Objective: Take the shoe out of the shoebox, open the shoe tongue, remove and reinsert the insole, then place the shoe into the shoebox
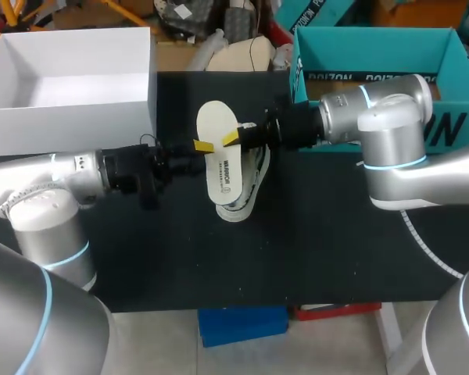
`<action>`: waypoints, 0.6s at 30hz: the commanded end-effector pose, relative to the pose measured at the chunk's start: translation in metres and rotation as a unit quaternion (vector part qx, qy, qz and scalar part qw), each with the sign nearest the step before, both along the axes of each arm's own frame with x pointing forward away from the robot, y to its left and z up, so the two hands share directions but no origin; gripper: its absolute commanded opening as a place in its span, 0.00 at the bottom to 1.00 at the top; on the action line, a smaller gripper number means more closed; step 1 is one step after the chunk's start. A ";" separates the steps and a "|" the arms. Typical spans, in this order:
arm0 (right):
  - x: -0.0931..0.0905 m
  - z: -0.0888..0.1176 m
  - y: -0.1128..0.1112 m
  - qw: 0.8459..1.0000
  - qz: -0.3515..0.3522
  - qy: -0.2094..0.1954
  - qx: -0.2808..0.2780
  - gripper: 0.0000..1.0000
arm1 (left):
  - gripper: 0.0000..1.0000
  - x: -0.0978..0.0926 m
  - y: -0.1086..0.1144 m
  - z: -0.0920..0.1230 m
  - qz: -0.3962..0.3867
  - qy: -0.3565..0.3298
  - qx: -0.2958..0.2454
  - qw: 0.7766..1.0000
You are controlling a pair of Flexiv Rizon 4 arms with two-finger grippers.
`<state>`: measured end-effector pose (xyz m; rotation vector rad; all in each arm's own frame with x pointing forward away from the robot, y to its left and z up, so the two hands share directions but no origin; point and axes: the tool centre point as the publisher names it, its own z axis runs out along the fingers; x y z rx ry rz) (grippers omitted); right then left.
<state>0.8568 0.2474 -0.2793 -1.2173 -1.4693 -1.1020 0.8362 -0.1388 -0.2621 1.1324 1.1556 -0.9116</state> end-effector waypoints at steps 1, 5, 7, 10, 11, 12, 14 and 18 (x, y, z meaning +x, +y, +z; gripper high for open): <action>0.000 0.000 0.000 1.000 0.000 0.000 -0.002 0.00 | 0.39 0.005 -0.009 -0.009 -0.002 0.000 -0.001 1.000; 0.000 0.000 0.000 1.000 0.000 0.000 -0.002 0.00 | 0.35 0.005 -0.011 -0.014 -0.006 0.002 -0.002 1.000; 0.000 0.000 0.000 1.000 0.000 0.000 -0.002 0.00 | 0.33 0.005 -0.012 -0.015 -0.006 0.002 -0.003 1.000; 0.000 0.000 0.000 1.000 0.000 0.000 -0.002 0.00 | 0.31 0.006 -0.013 -0.016 -0.006 0.002 -0.007 1.000; 0.000 0.000 0.000 1.000 0.000 0.000 -0.002 0.00 | 0.31 0.006 -0.013 -0.017 -0.006 0.002 -0.010 1.000; 0.000 0.000 0.000 1.000 0.000 0.000 -0.002 0.00 | 0.31 0.006 -0.014 -0.017 -0.006 0.003 -0.011 1.000; 0.000 0.000 0.000 1.000 0.000 0.000 -0.002 0.00 | 0.28 0.006 -0.016 -0.018 -0.011 0.003 -0.012 1.000; 0.000 0.000 0.000 1.000 0.000 0.000 -0.002 0.00 | 0.29 0.006 -0.019 -0.018 -0.014 0.002 -0.013 1.000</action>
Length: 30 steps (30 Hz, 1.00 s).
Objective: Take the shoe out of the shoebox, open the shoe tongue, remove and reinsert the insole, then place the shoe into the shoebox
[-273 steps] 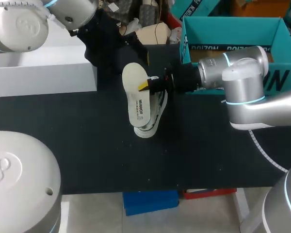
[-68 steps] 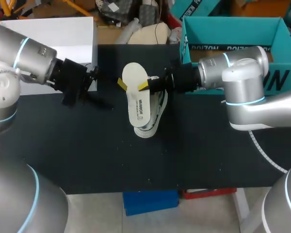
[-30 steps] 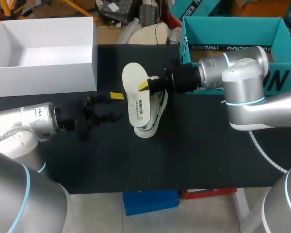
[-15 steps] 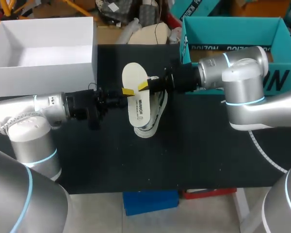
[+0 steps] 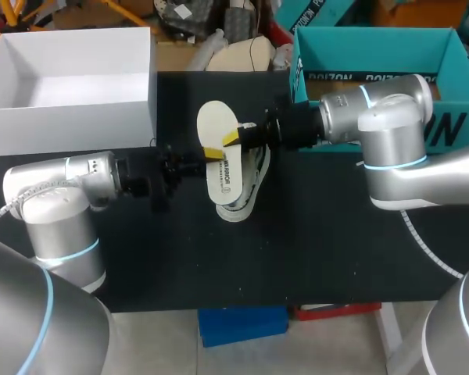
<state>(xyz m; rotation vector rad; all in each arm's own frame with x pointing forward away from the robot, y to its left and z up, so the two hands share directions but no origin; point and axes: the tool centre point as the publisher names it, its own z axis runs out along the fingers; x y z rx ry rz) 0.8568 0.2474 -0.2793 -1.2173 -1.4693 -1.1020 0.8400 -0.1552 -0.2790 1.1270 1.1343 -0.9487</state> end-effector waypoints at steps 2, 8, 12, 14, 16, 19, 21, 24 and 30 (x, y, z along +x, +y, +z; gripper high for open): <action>0.000 0.000 0.000 1.000 0.000 0.000 -0.002 0.00 | 0.27 0.003 -0.004 0.000 -0.002 -0.003 -0.001 1.000; 0.000 0.000 0.000 1.000 0.000 0.000 -0.002 0.00 | 0.18 0.005 -0.005 0.002 -0.003 -0.009 -0.005 1.000; 0.000 0.000 0.000 1.000 0.000 0.000 -0.002 0.00 | 0.00 0.005 -0.006 0.002 -0.005 -0.010 -0.005 1.000; 0.000 0.000 0.000 1.000 0.000 0.000 -0.002 0.00 | 0.00 0.005 -0.007 0.002 -0.005 -0.010 -0.006 1.000; 0.000 0.000 0.000 1.000 0.000 0.000 -0.002 0.00 | 0.00 0.005 -0.007 0.003 -0.006 -0.010 -0.006 1.000; 0.000 0.001 -0.001 1.000 0.000 -0.004 -0.001 1.00 | 0.00 0.005 -0.008 0.004 -0.007 -0.006 -0.001 1.000; -0.001 0.004 -0.003 1.000 -0.002 -0.007 0.001 1.00 | 0.00 0.003 -0.006 0.006 -0.008 0.000 0.011 1.000; -0.004 0.005 -0.011 1.000 -0.005 -0.011 -0.007 1.00 | 0.00 -0.001 -0.003 0.008 -0.015 0.012 0.032 0.999; -0.016 0.012 -0.034 0.998 -0.012 -0.023 -0.066 1.00 | 0.00 -0.020 0.007 0.007 -0.039 0.036 0.098 0.994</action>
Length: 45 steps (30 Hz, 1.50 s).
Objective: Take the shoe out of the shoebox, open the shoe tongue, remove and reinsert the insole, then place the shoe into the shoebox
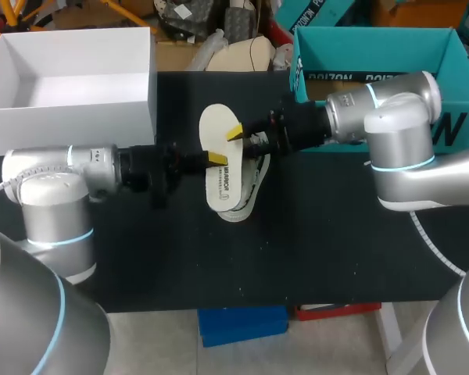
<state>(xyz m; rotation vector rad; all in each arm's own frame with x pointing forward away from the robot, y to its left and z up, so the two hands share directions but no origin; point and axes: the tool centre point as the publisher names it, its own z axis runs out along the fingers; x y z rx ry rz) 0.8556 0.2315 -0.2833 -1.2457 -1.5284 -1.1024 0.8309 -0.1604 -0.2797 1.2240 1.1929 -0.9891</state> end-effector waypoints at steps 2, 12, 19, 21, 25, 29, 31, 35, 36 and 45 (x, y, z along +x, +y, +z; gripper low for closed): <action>-0.022 0.019 -0.027 0.998 -0.010 -0.014 -0.065 1.00 | 0.00 -0.018 0.016 0.005 -0.015 0.021 0.071 0.997; -0.051 0.033 -0.056 0.989 -0.028 -0.044 -0.140 1.00 | 0.00 -0.043 0.032 -0.009 -0.044 0.068 0.165 0.983; -0.051 0.033 -0.056 0.989 -0.028 -0.044 -0.140 1.00 | 0.00 -0.043 0.032 -0.009 -0.044 0.068 0.165 0.983; -0.051 0.033 -0.056 0.989 -0.028 -0.044 -0.140 1.00 | 0.00 -0.043 0.032 -0.009 -0.044 0.068 0.165 0.983; -0.051 0.033 -0.056 0.989 -0.028 -0.044 -0.140 1.00 | 0.00 -0.043 0.032 -0.009 -0.044 0.068 0.165 0.983; -0.059 0.033 -0.065 0.982 -0.048 -0.047 -0.175 1.00 | 0.00 -0.049 0.036 -0.009 -0.055 0.108 0.158 0.980; -0.070 0.034 -0.072 0.971 -0.063 -0.049 -0.227 1.00 | 0.00 -0.057 0.038 -0.011 -0.064 0.135 0.166 0.975; -0.098 0.035 -0.088 0.952 -0.104 -0.053 -0.284 1.00 | 0.00 -0.068 0.038 -0.010 -0.075 0.156 0.168 0.971; -0.106 0.035 -0.093 0.950 -0.115 -0.056 -0.283 1.00 | 0.00 -0.070 0.037 -0.010 -0.076 0.154 0.171 0.970; -0.159 0.039 -0.120 0.934 -0.163 -0.052 -0.313 1.00 | 0.00 -0.078 0.035 -0.014 -0.097 0.172 0.195 0.961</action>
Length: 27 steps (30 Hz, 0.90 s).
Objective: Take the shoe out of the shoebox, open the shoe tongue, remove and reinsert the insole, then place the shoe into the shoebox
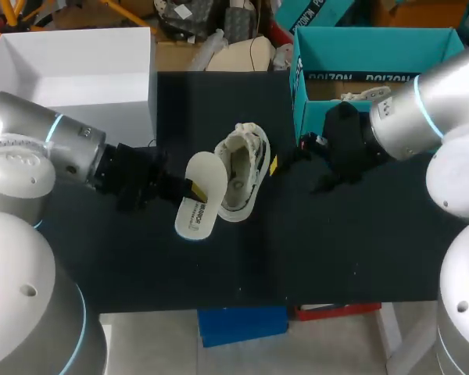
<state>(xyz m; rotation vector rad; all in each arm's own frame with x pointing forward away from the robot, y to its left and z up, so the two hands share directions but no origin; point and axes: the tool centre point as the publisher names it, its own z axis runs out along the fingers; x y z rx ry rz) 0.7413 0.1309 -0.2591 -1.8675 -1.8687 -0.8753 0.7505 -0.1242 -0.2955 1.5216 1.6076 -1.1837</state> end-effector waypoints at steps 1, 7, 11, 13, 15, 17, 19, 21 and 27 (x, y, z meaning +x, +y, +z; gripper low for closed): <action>-0.050 0.016 -0.023 0.999 -0.033 -0.027 -0.023 1.00 | 0.00 0.001 -0.003 0.002 -0.010 0.007 0.010 1.000; -0.066 0.020 -0.033 0.998 -0.044 -0.029 -0.015 1.00 | 0.00 -0.004 -0.009 0.002 -0.021 0.019 0.015 0.999; -0.070 0.023 -0.039 0.998 -0.047 -0.030 -0.012 1.00 | 0.00 -0.009 -0.013 0.005 -0.028 0.031 0.012 0.999; -0.070 0.025 -0.040 0.998 -0.048 -0.030 -0.009 1.00 | 0.00 -0.011 -0.016 0.007 -0.035 0.036 0.013 0.999; -0.071 0.025 -0.040 0.998 -0.051 -0.026 -0.012 1.00 | 0.00 -0.014 -0.018 0.007 -0.043 0.045 0.022 0.998; -0.071 0.025 -0.040 0.998 -0.051 -0.026 -0.012 1.00 | 0.00 -0.017 -0.019 0.007 -0.053 0.054 0.037 0.996; -0.071 0.025 -0.040 0.998 -0.051 -0.026 -0.012 1.00 | 0.00 -0.019 -0.018 0.007 -0.062 0.071 0.050 0.994; -0.071 0.025 -0.040 0.998 -0.051 -0.026 -0.012 1.00 | 0.00 -0.021 -0.017 0.007 -0.070 0.093 0.074 0.990; -0.071 0.025 -0.040 0.998 -0.051 -0.026 -0.012 1.00 | 0.00 -0.019 -0.017 0.000 -0.108 0.128 0.101 0.981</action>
